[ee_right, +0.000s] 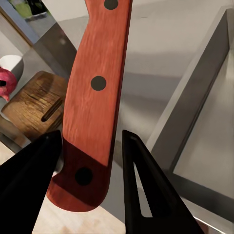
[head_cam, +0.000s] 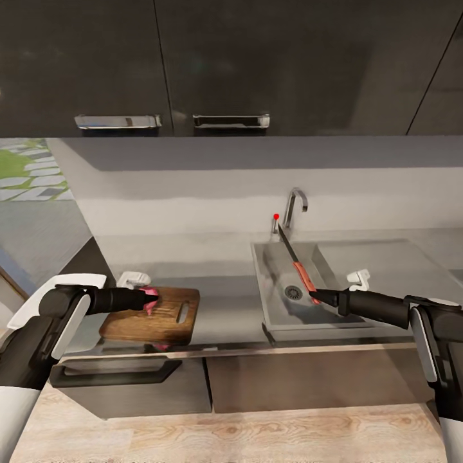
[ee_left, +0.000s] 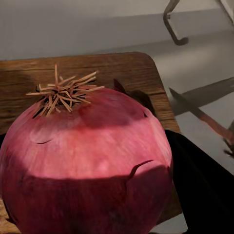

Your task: In the kitchen, take the Vidalia onion out of the sink, dice it on the chopping board with the paring knife, put the diced onion into the bowl on the countertop, then place both the paring knife and the chopping board into the sink.

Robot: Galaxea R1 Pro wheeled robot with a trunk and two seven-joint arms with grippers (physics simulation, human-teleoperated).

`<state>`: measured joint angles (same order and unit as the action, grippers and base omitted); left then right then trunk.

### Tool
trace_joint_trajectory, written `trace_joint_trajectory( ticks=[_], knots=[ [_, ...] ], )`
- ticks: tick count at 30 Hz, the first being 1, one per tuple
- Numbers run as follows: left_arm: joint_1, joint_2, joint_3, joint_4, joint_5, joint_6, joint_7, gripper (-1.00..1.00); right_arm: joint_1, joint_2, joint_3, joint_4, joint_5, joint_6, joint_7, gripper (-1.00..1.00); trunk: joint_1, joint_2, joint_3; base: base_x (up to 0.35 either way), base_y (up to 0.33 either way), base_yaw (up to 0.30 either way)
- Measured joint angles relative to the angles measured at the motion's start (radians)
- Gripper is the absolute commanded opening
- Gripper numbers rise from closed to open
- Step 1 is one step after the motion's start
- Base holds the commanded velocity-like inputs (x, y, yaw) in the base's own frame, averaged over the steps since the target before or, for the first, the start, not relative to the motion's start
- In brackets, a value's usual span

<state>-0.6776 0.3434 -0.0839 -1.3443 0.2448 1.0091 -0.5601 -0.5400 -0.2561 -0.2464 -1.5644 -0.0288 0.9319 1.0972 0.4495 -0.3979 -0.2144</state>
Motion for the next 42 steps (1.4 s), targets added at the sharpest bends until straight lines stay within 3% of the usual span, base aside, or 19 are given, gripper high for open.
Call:
trace_joint_trajectory(
  ticks=[19,27,42],
  knots=[
    [0.0,-0.002,-0.001,0.005,0.0,0.002,0.017,-1.0,0.001,0.002,0.0,0.0,0.0,0.001,0.0,-1.0,0.0,0.0,-0.018,0.046,0.029,0.0],
    [0.0,-0.005,-0.003,0.006,0.002,0.002,0.067,-1.0,0.0,0.002,0.0,0.0,0.0,0.0,0.0,-1.0,0.0,0.0,-0.03,-0.027,0.0,0.0],
    [0.0,-0.007,-0.001,0.006,0.004,0.002,0.072,-1.0,0.0,0.002,0.0,0.0,0.0,0.0,0.0,-1.0,0.0,0.0,-0.054,0.0,0.0,0.0]
  ],
)
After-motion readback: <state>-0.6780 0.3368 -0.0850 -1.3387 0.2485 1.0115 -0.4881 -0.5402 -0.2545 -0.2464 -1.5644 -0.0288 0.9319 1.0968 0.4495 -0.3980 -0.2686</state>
